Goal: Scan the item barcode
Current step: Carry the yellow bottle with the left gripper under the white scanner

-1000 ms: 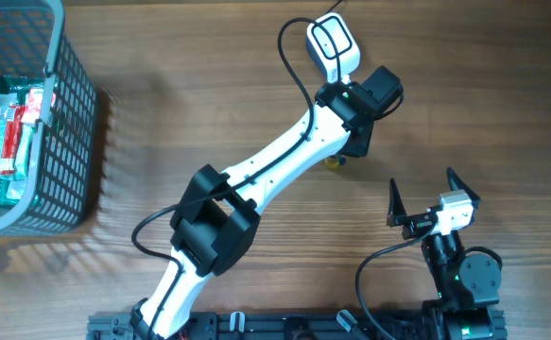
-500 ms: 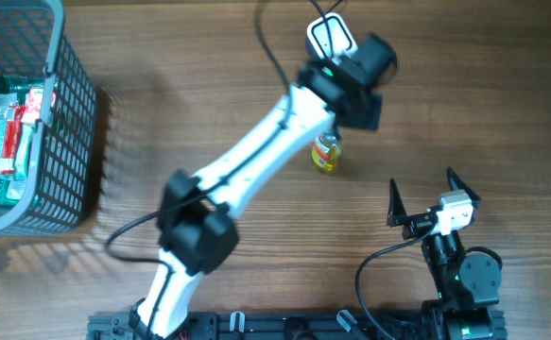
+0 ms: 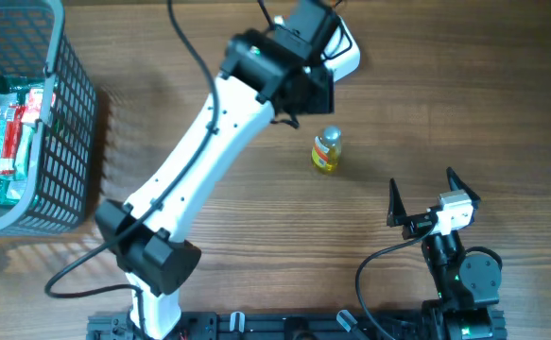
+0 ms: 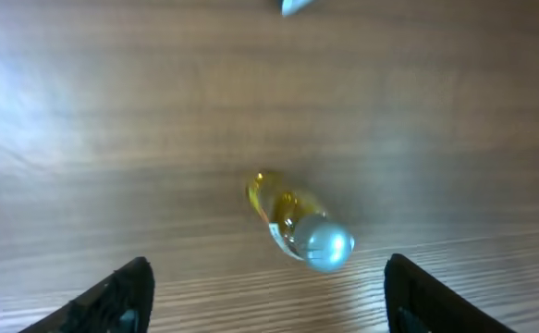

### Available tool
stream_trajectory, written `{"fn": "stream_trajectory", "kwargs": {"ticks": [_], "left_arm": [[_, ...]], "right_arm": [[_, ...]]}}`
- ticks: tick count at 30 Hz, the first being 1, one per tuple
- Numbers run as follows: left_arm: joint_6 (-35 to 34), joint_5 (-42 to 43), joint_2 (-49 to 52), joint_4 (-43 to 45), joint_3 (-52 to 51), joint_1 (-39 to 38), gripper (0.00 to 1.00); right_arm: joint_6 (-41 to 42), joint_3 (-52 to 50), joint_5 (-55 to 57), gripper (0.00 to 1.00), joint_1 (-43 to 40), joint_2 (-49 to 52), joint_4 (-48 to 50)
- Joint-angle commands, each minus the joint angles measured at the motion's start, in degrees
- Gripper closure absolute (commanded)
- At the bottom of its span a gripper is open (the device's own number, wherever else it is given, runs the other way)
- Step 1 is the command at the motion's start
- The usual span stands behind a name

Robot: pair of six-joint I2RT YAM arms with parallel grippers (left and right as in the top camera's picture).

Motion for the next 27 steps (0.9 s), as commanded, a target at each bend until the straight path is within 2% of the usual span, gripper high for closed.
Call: {"fn": "stream_trajectory", "kwargs": {"ticks": [1, 4, 7, 12, 19, 24, 27], "left_arm": [[-6.91, 0.85, 1.38, 5.05, -7.96, -4.28, 0.22], [-7.02, -0.44, 1.79, 9.94, -11.93, -6.14, 0.18], [-11.17, -1.49, 1.86, 12.46, -14.12, -6.99, 0.2], [-16.76, -7.08, 2.16, 15.32, -17.2, -7.69, 0.19], [-17.0, -7.06, 5.03, 18.27, -18.23, -7.74, 0.25], [-16.96, -6.99, 5.51, 18.47, -18.23, -7.74, 0.54], [-16.96, -6.32, 5.51, 18.1, -18.23, -7.74, 0.64]], "right_arm": [[-0.76, -0.07, -0.09, 0.0, -0.35, -0.42, 0.15], [-0.79, -0.07, -0.09, 0.0, -0.35, -0.42, 0.15], [-0.79, -0.07, -0.09, 0.0, -0.35, -0.42, 0.15], [-0.79, -0.07, -0.09, 0.0, -0.35, -0.42, 0.15], [-0.76, -0.07, -0.07, 0.0, -0.35, -0.42, 0.15], [-0.79, -0.07, -0.07, 0.0, -0.35, -0.42, 0.15], [-0.79, -0.07, -0.09, 0.0, -0.35, -0.42, 0.15]]}}
